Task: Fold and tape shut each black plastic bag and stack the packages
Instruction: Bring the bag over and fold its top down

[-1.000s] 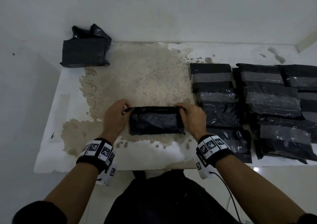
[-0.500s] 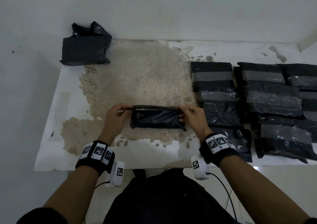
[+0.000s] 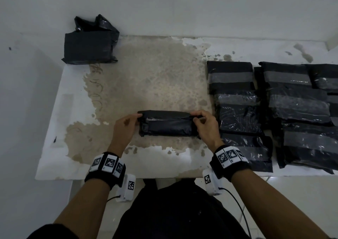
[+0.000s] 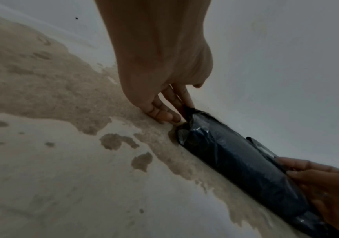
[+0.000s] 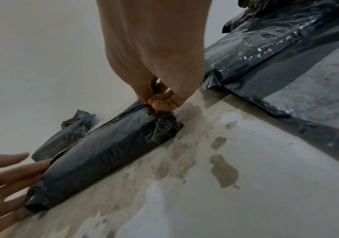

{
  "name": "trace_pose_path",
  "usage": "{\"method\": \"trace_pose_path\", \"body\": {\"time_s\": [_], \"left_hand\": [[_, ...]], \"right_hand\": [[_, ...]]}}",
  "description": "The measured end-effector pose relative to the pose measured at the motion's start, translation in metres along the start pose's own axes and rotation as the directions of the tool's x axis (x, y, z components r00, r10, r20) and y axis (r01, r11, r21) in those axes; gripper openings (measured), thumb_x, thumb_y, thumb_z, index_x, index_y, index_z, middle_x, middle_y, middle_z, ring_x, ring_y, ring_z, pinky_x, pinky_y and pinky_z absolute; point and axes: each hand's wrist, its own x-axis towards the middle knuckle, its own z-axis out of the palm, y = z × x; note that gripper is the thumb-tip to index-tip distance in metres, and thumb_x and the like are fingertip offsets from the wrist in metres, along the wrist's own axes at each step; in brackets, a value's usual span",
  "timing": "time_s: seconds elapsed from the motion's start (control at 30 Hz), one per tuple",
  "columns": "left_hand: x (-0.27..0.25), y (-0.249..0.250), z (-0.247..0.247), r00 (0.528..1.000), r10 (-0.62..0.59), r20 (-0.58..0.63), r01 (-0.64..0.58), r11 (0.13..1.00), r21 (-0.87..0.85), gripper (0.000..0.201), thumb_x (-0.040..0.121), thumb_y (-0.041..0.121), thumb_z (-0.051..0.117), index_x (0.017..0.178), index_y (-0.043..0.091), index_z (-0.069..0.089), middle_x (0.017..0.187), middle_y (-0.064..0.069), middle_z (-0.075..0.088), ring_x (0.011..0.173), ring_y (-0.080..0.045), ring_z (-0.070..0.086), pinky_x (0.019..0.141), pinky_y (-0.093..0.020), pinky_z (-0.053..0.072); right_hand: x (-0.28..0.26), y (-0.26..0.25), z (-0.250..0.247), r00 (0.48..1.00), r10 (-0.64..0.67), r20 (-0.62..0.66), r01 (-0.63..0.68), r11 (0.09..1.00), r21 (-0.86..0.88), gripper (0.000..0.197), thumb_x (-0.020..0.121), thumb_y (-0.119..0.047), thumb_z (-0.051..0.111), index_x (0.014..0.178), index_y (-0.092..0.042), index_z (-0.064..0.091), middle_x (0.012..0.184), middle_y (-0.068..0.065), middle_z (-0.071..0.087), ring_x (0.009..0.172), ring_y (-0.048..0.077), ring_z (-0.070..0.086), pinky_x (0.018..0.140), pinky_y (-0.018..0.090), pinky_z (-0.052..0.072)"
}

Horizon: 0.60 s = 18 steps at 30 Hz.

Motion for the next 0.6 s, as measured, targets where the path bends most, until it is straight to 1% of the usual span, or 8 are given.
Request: {"method": "trace_pose_path", "body": {"time_s": [0.07,0.17,0.23,0.3,0.37,0.43,0.5,0.6], "left_hand": [[0.001,0.004,0.003,0.999,-0.020,-0.035,0.021,1.000,0.010,0.015,0.099,0.026,0.063,0.097,0.018,0.075,0.090,0.004,0.073,0.081,-0.006,0.065,0.073,-0.016,0.048],[0.002,0.006,0.010,0.992,-0.096,-0.081,0.093,0.995,-0.045,0.003,0.092,0.018,0.071,0.093,0.018,0.074,0.092,-0.001,0.073,0.084,-0.015,0.068,0.076,-0.024,0.053],[0.001,0.007,0.013,0.988,-0.127,-0.089,0.120,0.990,-0.079,0.008,0.092,0.010,0.069,0.097,0.015,0.072,0.097,-0.005,0.073,0.084,-0.016,0.068,0.072,-0.021,0.054],[-0.001,0.007,0.013,0.989,-0.129,-0.075,0.122,0.988,-0.099,0.011,0.094,0.006,0.066,0.100,0.015,0.069,0.100,-0.006,0.071,0.082,-0.014,0.067,0.069,-0.018,0.052],[-0.005,0.005,0.012,0.992,-0.114,-0.049,0.109,0.989,-0.105,0.016,0.095,0.006,0.063,0.099,0.020,0.068,0.102,-0.005,0.070,0.082,-0.014,0.066,0.069,-0.020,0.052],[-0.009,0.003,0.013,0.994,-0.104,-0.035,0.100,0.990,-0.096,0.018,0.097,0.008,0.062,0.098,0.025,0.067,0.101,-0.003,0.069,0.086,-0.019,0.066,0.070,-0.025,0.053],[-0.014,0.003,0.014,0.994,-0.094,-0.060,0.090,0.994,-0.067,0.013,0.099,0.013,0.059,0.100,0.024,0.067,0.100,-0.001,0.068,0.091,-0.022,0.066,0.071,-0.024,0.051],[-0.020,0.008,0.021,0.990,-0.068,-0.124,0.075,0.996,0.049,0.018,0.102,0.033,0.055,0.099,0.020,0.066,0.099,-0.001,0.067,0.094,-0.021,0.065,0.074,-0.025,0.046]], "right_hand": [[-0.001,0.001,0.001,1.000,0.027,-0.010,-0.027,0.999,0.046,0.020,0.096,-0.018,0.062,0.094,-0.034,0.074,0.105,-0.001,0.069,0.088,0.016,0.061,0.078,0.033,0.053],[-0.002,-0.002,0.000,0.998,0.060,-0.024,-0.057,0.994,0.098,0.020,0.094,-0.041,0.062,0.092,-0.028,0.077,0.099,0.001,0.071,0.081,0.014,0.060,0.069,0.030,0.050],[-0.001,-0.003,-0.001,0.998,0.061,-0.028,-0.057,0.990,0.127,0.018,0.099,-0.030,0.063,0.093,-0.022,0.077,0.090,0.002,0.070,0.072,0.010,0.059,0.060,0.025,0.048],[0.001,0.001,-0.001,0.998,0.061,-0.030,-0.056,0.989,0.136,0.013,0.099,-0.019,0.064,0.097,-0.026,0.075,0.090,0.004,0.069,0.070,0.011,0.060,0.057,0.027,0.050],[0.001,0.007,-0.001,0.997,0.063,-0.035,-0.058,0.991,0.118,0.024,0.097,-0.014,0.066,0.103,-0.037,0.068,0.100,0.010,0.068,0.076,0.017,0.064,0.062,0.034,0.057],[-0.001,0.010,-0.001,0.998,0.054,-0.035,-0.051,0.996,0.078,0.026,0.097,-0.012,0.066,0.107,-0.036,0.067,0.103,0.006,0.068,0.090,0.020,0.067,0.078,0.039,0.061],[-0.004,0.011,0.001,0.999,-0.002,-0.038,0.003,1.000,0.025,0.023,0.096,-0.010,0.066,0.110,-0.029,0.066,0.104,-0.005,0.067,0.101,0.015,0.065,0.093,0.036,0.057],[-0.009,0.012,0.005,0.994,-0.104,-0.047,0.100,0.991,-0.084,0.023,0.097,-0.012,0.064,0.112,-0.030,0.063,0.113,-0.002,0.065,0.107,0.014,0.062,0.100,0.035,0.052]]}}
